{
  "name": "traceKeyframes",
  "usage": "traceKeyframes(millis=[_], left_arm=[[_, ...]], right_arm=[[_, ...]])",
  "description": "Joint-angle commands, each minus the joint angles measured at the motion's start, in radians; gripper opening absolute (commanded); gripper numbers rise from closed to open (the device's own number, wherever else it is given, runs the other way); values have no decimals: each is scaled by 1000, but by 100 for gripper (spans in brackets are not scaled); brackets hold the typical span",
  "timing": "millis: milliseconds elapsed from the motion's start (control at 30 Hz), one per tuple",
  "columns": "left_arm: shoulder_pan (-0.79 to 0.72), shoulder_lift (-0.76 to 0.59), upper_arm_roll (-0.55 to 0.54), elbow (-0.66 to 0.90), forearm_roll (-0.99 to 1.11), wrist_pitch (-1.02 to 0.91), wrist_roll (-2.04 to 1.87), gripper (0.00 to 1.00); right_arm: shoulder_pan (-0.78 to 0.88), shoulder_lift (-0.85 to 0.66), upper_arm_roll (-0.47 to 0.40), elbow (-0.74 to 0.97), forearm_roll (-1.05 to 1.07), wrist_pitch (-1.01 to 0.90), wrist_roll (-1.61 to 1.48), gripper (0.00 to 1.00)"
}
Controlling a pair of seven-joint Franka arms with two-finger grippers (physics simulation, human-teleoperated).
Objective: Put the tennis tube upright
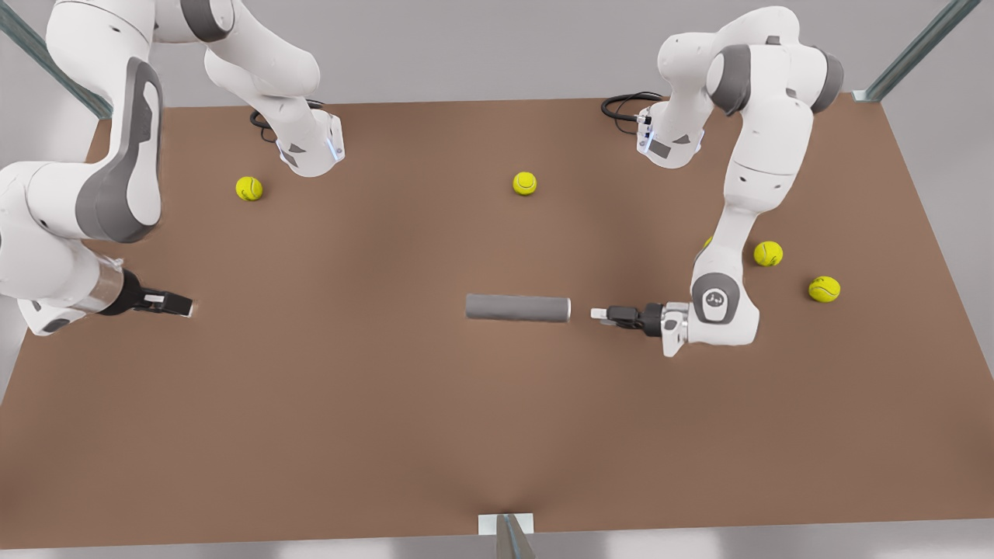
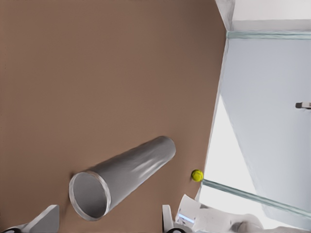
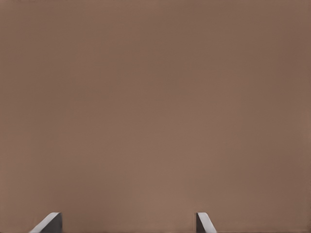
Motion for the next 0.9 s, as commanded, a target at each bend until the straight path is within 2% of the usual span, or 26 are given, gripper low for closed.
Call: traceKeyframes(millis=[0, 133, 200, 400, 867], left_arm=[[0, 0, -1, -11, -90, 7, 17, 100], [-18, -25, -3, -70, -134, 22, 29, 100], [-27, -23, -4, -128, -265, 24, 109, 100], [-38, -12, -47, -128, -297, 65, 123, 100], [-70, 21, -64, -127, -322, 65, 193, 100]], right_arm=[[6, 0, 0, -1, 0, 0, 0, 100], [6, -2, 0, -1, 0, -3, -3, 100], [6, -2, 0, -1, -1, -3, -3, 100], [6, -2, 0, 1, -4, -3, -2, 100], [0, 1, 0, 27, -14, -1, -5, 100]])
